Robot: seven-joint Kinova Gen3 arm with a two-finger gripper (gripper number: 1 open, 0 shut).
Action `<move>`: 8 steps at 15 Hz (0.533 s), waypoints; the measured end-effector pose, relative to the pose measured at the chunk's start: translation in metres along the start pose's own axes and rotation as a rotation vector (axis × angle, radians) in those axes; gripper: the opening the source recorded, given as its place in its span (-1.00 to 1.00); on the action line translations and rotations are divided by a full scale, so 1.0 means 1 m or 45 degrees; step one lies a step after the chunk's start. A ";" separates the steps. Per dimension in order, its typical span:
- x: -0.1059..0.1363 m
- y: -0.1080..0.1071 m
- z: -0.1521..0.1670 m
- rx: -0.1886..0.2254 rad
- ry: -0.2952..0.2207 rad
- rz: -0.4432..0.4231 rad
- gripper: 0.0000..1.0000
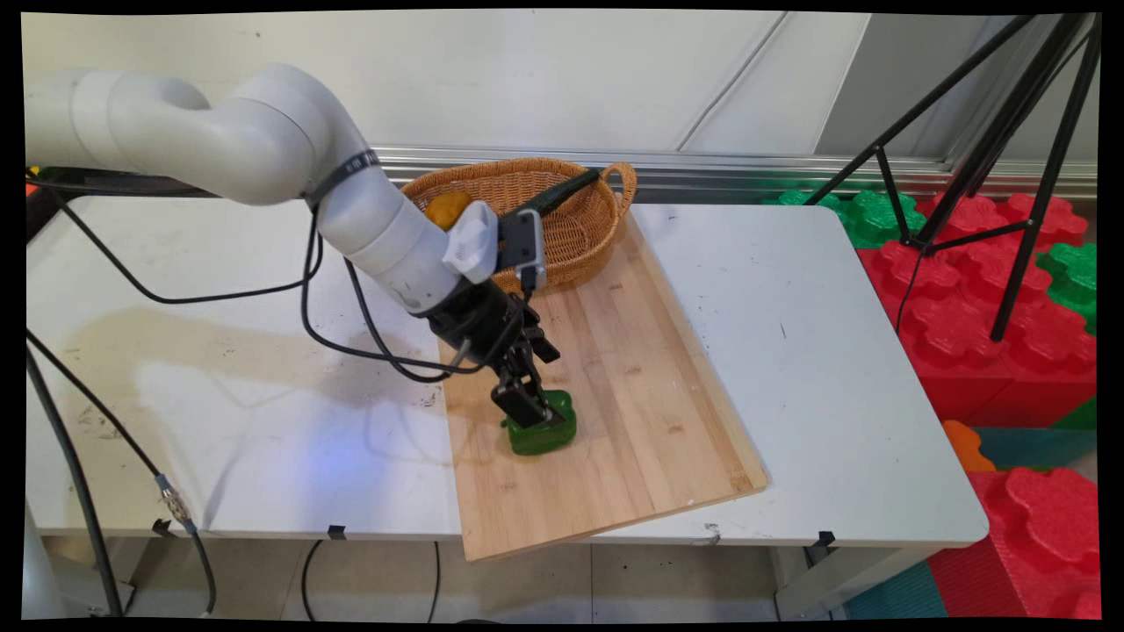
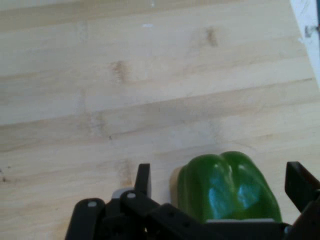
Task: Pick up the cucumber from the vegetable basket
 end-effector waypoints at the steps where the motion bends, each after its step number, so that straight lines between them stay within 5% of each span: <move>1: 0.001 0.001 -0.009 0.006 0.016 -0.006 1.00; 8: 0.004 0.001 -0.067 0.053 0.082 -0.022 1.00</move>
